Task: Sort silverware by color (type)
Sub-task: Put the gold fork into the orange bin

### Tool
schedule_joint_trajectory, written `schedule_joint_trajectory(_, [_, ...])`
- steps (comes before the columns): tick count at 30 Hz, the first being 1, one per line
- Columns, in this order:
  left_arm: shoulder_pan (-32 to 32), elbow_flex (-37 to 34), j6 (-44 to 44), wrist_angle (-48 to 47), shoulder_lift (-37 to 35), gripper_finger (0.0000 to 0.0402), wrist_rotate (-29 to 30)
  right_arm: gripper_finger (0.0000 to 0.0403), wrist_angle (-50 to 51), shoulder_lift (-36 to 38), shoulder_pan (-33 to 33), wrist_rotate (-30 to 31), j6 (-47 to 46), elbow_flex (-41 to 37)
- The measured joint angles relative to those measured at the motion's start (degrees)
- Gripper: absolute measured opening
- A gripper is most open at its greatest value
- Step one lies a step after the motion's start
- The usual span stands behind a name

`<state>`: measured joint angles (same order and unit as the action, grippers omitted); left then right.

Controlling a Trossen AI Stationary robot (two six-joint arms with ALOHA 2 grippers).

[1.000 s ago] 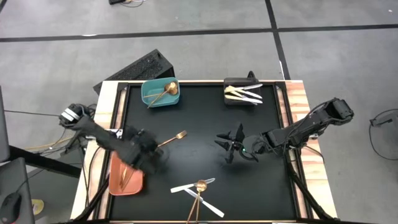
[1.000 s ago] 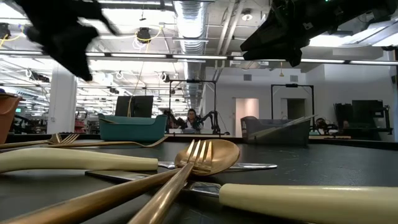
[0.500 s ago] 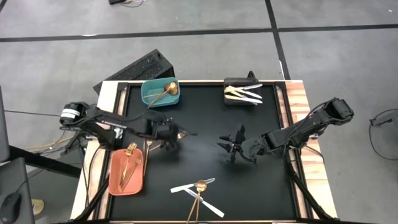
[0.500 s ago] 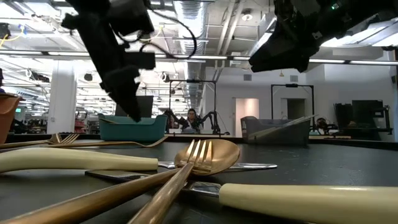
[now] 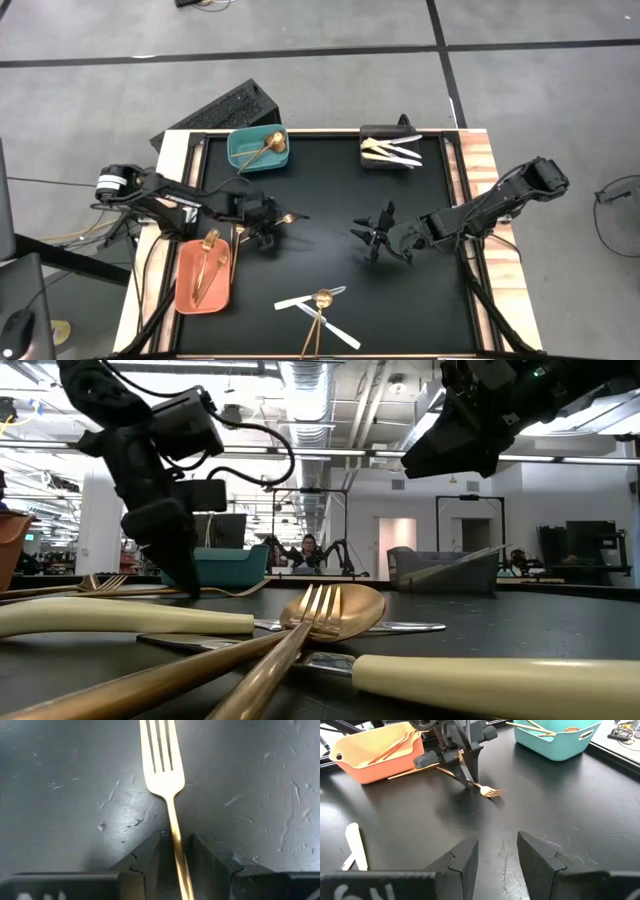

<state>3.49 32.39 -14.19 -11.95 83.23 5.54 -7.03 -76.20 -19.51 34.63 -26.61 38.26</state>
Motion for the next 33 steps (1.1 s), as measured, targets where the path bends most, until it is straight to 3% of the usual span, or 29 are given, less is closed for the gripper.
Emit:
schedule_joint_trajectory(9, [-0.07,-1.08,-4.74,0.97,0.05,0.0014,4.18,0.0155,0.00,0.00,0.00,-0.02,-0.11,0.00])
schedule_joint_trajectory(18, [-3.60,-0.58,-12.35,1.51,0.37,0.0008,13.78,0.0155,0.00,0.00,0.01,-0.04,-1.01,0.00])
schedule_joint_trajectory(22, [-7.00,2.36,-13.47,1.65,0.39,0.0007,14.24,0.0155,0.00,0.00,0.04,-0.04,-1.03,0.00])
schedule_joint_trajectory(27, [-12.34,9.20,-14.80,-6.64,0.39,0.0007,16.93,0.0155,-0.04,0.00,0.04,-0.07,-1.01,0.00])
schedule_joint_trajectory(33, [-19.98,16.89,-19.14,-21.35,-0.10,0.0009,27.41,0.0155,-0.04,0.00,0.04,-0.07,-1.01,-0.02])
